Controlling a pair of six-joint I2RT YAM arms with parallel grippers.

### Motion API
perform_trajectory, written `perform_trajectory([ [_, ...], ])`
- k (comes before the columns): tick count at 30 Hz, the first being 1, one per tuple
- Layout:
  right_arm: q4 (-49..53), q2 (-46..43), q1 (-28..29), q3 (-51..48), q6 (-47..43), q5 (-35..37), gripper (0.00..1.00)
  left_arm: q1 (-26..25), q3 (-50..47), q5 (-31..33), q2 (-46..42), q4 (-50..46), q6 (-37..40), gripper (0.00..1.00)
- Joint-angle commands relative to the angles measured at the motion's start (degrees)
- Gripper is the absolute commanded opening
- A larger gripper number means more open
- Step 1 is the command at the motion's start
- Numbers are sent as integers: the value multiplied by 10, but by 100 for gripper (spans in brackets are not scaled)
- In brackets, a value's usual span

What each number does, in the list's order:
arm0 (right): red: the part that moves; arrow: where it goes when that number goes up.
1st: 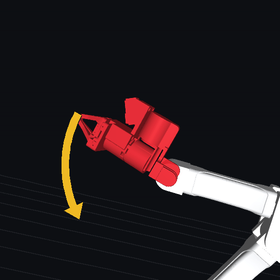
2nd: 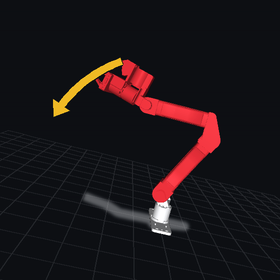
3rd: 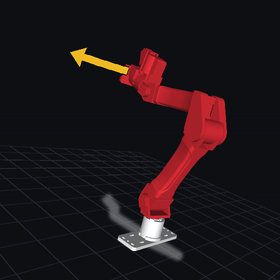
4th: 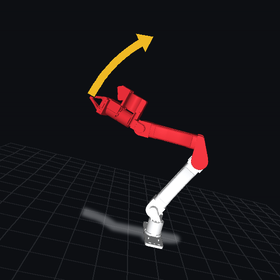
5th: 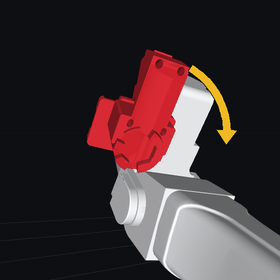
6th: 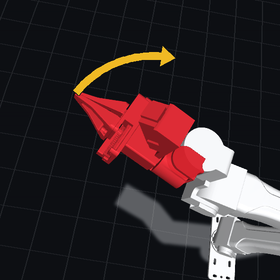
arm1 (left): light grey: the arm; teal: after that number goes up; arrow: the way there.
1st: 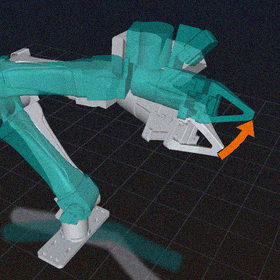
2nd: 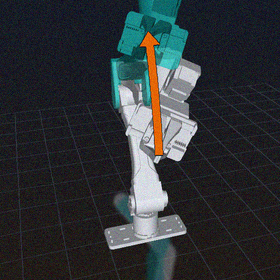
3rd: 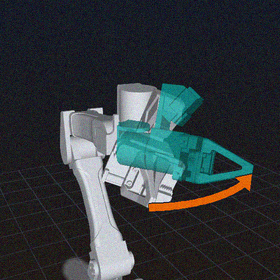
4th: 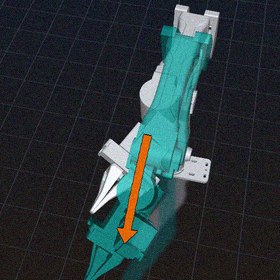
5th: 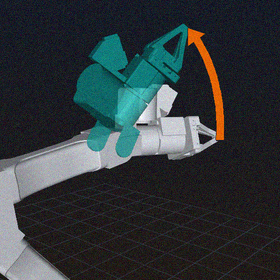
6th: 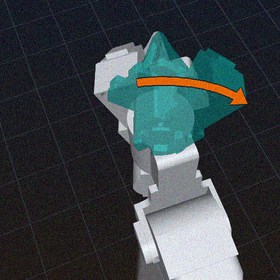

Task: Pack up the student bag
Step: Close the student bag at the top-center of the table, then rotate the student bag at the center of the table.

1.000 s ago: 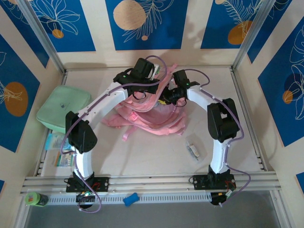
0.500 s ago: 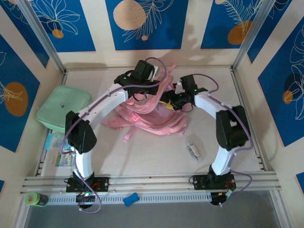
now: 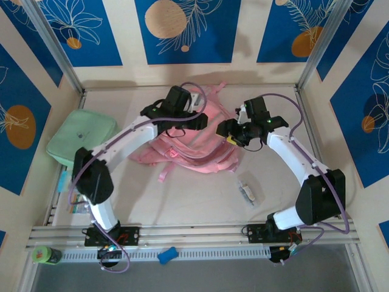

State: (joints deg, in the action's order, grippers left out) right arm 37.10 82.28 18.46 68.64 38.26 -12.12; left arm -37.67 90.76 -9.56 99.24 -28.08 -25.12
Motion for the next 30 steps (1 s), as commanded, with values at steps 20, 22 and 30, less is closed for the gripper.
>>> perform_trajectory([
  [20,3,87,159,-3,86,58,69,165,-313,24,-106,140,-221,66],
  [22,-7,85,156,-14,89,50,69,166,-316,29,-89,156,-235,64],
  [30,-13,83,142,-39,88,42,69,167,-319,38,-36,203,-292,53],
])
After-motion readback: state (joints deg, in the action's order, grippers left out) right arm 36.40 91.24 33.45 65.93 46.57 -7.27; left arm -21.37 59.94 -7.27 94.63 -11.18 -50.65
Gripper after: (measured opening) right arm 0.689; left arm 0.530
